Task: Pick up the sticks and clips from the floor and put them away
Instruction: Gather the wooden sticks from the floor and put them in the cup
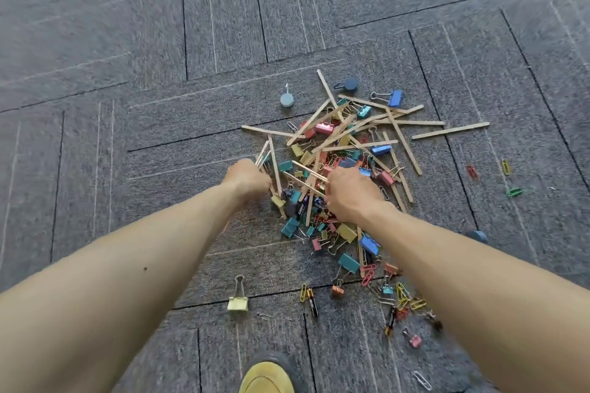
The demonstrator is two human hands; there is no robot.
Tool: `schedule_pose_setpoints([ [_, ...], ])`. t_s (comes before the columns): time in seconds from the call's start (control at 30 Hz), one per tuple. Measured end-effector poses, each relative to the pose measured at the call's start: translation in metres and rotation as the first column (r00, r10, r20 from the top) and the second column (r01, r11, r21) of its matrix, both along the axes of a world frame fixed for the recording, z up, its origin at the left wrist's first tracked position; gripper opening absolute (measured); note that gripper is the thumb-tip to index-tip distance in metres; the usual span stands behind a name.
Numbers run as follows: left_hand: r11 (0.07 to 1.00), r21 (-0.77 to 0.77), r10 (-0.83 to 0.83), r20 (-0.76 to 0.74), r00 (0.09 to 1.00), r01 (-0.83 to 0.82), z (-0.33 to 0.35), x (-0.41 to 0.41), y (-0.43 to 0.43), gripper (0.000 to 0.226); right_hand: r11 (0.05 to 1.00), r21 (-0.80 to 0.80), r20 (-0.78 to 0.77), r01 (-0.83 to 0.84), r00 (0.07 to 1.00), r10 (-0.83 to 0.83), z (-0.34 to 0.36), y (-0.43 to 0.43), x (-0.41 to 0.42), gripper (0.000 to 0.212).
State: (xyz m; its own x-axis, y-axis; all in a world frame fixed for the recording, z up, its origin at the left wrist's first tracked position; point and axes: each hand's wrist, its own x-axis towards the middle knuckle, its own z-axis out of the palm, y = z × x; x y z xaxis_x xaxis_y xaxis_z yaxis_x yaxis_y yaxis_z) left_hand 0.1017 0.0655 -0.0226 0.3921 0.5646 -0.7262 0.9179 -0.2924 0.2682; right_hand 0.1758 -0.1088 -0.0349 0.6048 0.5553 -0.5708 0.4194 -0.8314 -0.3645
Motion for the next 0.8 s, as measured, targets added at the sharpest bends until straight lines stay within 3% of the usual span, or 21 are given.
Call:
schedule_pose_setpoints([
  [0.1,1.0,0.012,-0.017,0.024,1.0,0.017,0.006,0.01,0.005,0.044,0.998,0.029,-0.118,-0.047,0.992,0.05,0.01,0.001,0.017,0.016],
  [0.17,0.999,0.039,-0.002,0.045,0.999,0.0,0.004,0.012,0.001,0.048,0.997,0.073,-0.213,-0.027,0.976,0.042,0.017,0.002,0.024,0.021],
  [0.33,0.987,0.142,0.057,0.147,0.988,-0.078,-0.021,0.005,-0.003,0.028,0.979,0.132,-0.32,0.157,0.941,-0.108,0.014,-0.006,0.017,0.015],
  [0.47,0.984,0.174,-0.05,0.123,0.991,0.028,-0.02,-0.003,-0.001,0.014,0.926,0.167,-0.237,0.339,0.925,-0.296,0.01,-0.029,0.02,0.027],
  [0.63,0.993,0.024,-0.12,0.154,0.981,0.118,-0.01,-0.006,0.002,0.02,0.837,0.181,-0.303,0.517,0.839,-0.453,0.009,-0.058,0.041,0.024],
  [0.8,0.972,-0.205,-0.053,0.294,0.954,0.117,0.009,-0.007,-0.011,0.012,0.776,0.168,-0.511,0.609,0.727,-0.46,0.011,-0.072,0.049,0.018],
])
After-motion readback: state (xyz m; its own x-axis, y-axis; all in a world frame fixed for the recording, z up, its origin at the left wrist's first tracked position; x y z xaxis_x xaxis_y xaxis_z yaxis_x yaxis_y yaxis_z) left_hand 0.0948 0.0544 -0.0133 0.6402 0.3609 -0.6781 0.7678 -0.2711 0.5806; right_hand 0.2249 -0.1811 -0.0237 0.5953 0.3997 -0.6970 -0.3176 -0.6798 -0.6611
